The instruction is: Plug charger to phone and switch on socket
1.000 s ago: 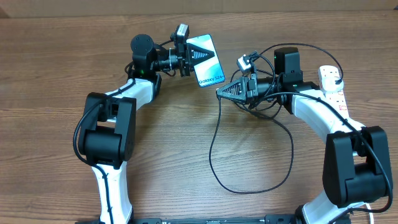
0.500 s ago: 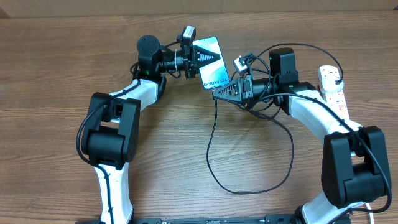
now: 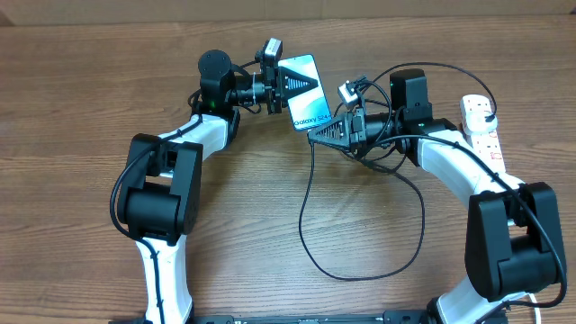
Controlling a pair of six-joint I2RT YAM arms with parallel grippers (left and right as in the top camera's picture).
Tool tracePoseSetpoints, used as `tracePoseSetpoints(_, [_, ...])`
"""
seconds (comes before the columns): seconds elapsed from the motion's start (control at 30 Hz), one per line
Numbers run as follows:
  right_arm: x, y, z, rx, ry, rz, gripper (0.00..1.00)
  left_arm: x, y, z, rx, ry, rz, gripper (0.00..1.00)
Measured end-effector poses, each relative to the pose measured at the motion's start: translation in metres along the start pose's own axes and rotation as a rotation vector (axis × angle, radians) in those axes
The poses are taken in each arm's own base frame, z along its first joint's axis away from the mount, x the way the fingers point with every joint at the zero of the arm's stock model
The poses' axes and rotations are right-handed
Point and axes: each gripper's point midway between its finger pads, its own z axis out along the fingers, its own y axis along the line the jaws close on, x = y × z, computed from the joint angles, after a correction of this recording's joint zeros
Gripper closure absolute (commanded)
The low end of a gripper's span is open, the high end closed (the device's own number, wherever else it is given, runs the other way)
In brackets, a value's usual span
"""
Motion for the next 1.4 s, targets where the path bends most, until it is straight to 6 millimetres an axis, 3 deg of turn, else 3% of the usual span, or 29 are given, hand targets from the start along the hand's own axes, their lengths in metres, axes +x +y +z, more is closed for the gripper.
tracePoseSetpoints(1.4, [-0.0082, -0.0007, -0.0043, 0.011, -0.029, -0.002, 0.96, -0.0016, -0.0001, -0.0008, 0.001, -0.008, 0.000, 0.95])
